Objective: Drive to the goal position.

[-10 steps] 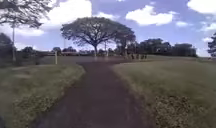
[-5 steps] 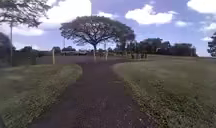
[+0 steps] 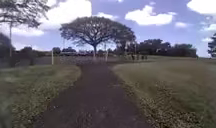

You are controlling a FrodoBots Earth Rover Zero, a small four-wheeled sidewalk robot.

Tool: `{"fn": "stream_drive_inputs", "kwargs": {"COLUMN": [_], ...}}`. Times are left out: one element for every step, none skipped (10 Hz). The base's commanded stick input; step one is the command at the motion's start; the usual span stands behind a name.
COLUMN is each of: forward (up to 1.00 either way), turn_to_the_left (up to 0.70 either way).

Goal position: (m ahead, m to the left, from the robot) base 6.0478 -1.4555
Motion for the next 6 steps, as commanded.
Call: {"fn": "stream_drive_inputs", "kwargs": {"forward": [0.50,0.50,0.50,0.50,0.50,0.50], "turn_to_the_left": [0.00,0.00,0.00,0.00,0.00,0.00]}}
